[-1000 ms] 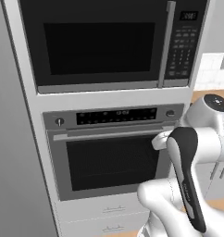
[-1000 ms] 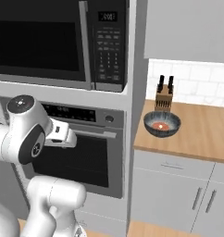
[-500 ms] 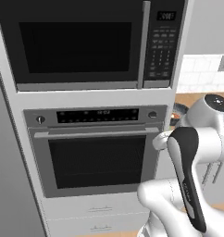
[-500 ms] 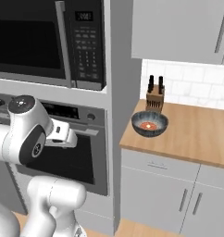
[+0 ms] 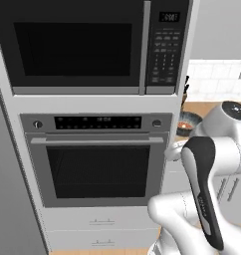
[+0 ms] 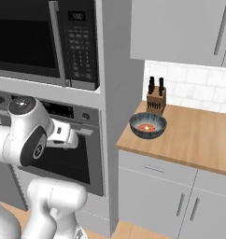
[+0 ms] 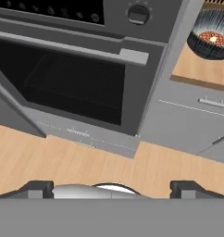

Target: Open the microwave, place the bowl with waffle inside the microwave, then close the microwave door and turn it on.

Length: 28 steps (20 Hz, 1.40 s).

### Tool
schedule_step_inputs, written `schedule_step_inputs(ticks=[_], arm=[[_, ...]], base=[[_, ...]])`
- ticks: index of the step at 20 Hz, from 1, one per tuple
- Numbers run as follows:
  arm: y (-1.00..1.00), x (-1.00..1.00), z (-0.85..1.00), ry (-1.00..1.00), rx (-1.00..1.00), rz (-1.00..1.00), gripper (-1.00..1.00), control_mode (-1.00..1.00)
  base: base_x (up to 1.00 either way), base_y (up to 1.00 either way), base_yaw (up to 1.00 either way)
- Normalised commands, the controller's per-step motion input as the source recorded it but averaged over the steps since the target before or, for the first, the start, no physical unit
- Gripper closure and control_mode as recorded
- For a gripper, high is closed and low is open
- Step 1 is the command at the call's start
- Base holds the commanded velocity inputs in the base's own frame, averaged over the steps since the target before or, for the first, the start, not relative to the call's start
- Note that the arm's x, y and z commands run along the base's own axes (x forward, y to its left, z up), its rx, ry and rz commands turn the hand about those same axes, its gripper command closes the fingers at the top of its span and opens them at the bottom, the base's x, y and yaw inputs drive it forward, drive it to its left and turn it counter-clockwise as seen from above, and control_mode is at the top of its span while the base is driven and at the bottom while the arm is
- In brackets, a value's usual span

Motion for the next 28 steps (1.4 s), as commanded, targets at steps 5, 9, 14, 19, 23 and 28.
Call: schedule_step_inputs(ticks=[5, 9, 14, 19, 23, 28], arm=[[-0.01, 0.00, 0.47, -0.21, 0.00, 0.00, -1.00, -1.00], [0.00, 0.00, 0.64, -0.22, 0.00, 0.00, -1.00, -1.00], [0.03, 0.03, 0.52, -0.15, 0.00, 0.00, -1.00, -1.00], [0.18, 0.12, 0.42, -0.08, -0.03, -0.01, -1.00, -1.00], [0.19, 0.11, 0.38, -0.03, -0.07, -0.05, -1.00, -1.00], [0.31, 0.21, 0.41, 0.00, -0.04, -0.13, -1.00, -1.00]], base=[[0.00, 0.00, 0.00], [0.00, 0.00, 0.00], [0.00, 0.00, 0.00], [0.00, 0.00, 0.00], [0.00, 0.00, 0.00], [0.00, 0.00, 0.00]])
